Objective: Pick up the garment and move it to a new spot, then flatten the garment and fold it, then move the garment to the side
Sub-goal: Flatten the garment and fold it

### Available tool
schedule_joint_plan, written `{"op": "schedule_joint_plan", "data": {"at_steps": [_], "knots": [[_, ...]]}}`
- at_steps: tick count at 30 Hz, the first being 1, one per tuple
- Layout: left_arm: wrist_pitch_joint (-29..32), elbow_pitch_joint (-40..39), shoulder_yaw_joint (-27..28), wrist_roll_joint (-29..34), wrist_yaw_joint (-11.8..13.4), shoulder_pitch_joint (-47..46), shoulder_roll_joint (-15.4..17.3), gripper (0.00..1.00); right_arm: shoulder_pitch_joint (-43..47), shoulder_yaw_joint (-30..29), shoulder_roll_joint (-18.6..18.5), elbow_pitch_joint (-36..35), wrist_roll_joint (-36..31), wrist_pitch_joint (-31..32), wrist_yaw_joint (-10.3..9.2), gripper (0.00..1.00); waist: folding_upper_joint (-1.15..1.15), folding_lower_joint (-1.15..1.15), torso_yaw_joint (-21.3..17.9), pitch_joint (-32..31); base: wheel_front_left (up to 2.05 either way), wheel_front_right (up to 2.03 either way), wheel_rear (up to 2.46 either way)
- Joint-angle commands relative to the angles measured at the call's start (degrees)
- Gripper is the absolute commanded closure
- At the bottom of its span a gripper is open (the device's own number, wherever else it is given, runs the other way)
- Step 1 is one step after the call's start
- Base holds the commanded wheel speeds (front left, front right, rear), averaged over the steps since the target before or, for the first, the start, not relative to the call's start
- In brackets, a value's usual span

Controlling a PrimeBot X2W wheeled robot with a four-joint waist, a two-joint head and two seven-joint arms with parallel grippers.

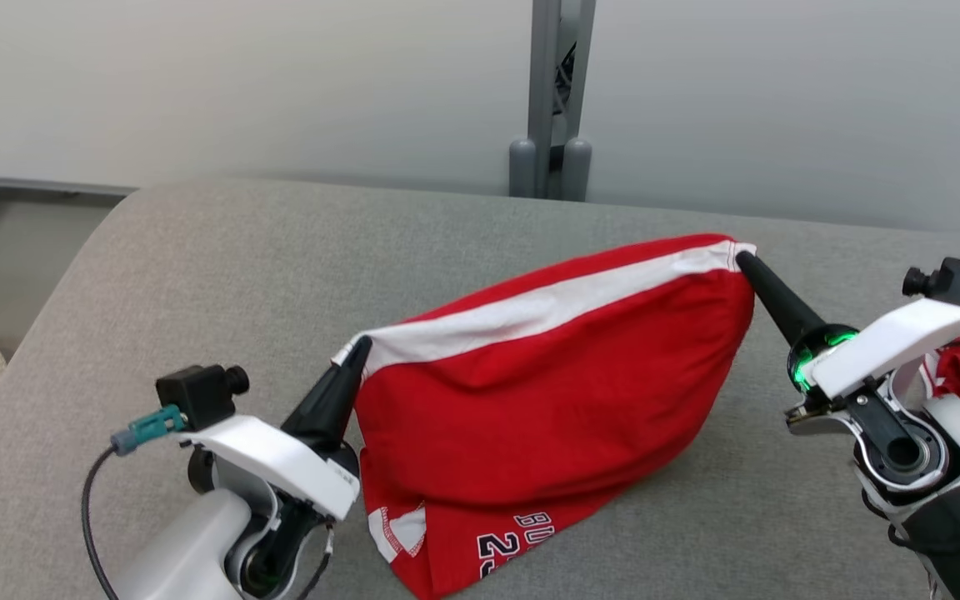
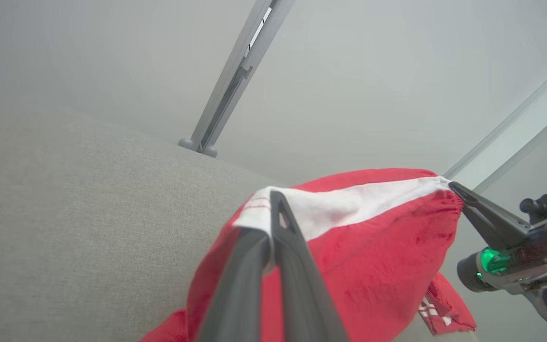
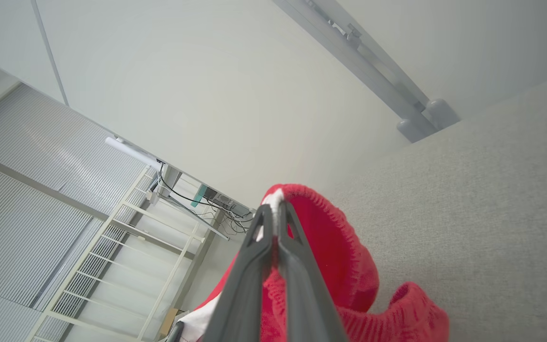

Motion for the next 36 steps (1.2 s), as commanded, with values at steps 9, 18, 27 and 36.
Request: {"op": "schedule_joint_plan", "data": {"at_steps": [9,18,27,36], "knots": [[1.40,-2.43,3.79,-2.17,-0.08,-10.81,1.37,1.00,-7.49,-0.32,-1.29,-3.36,-1.27,-3.35,0.03,1.00,0.00,0.00,-2.57,-3.24,0.00,0.00,0.00],[3.81,1.70,8.26,-5.76,0.00,-22.89,-0.34,1.00,-16.52,1.13,-1.91,-3.32,-5.92,-9.02,0.03,1.00,0.00,0.00,-4.36,-4.53,0.00,0.00,0.00],[4.78,6.39,9.68,-7.37,0.83,-28.07,-2.89,1.00,-20.21,4.08,-2.06,-2.17,-6.81,-12.84,0.03,1.00,0.00,0.00,-5.79,-5.69,0.00,0.00,0.00],[5.65,9.83,9.94,-8.82,0.73,-27.35,-3.31,1.00,-19.77,6.45,-2.81,1.57,-5.12,-13.96,0.03,1.00,0.00,0.00,-6.01,-5.31,0.00,0.00,0.00]]}}
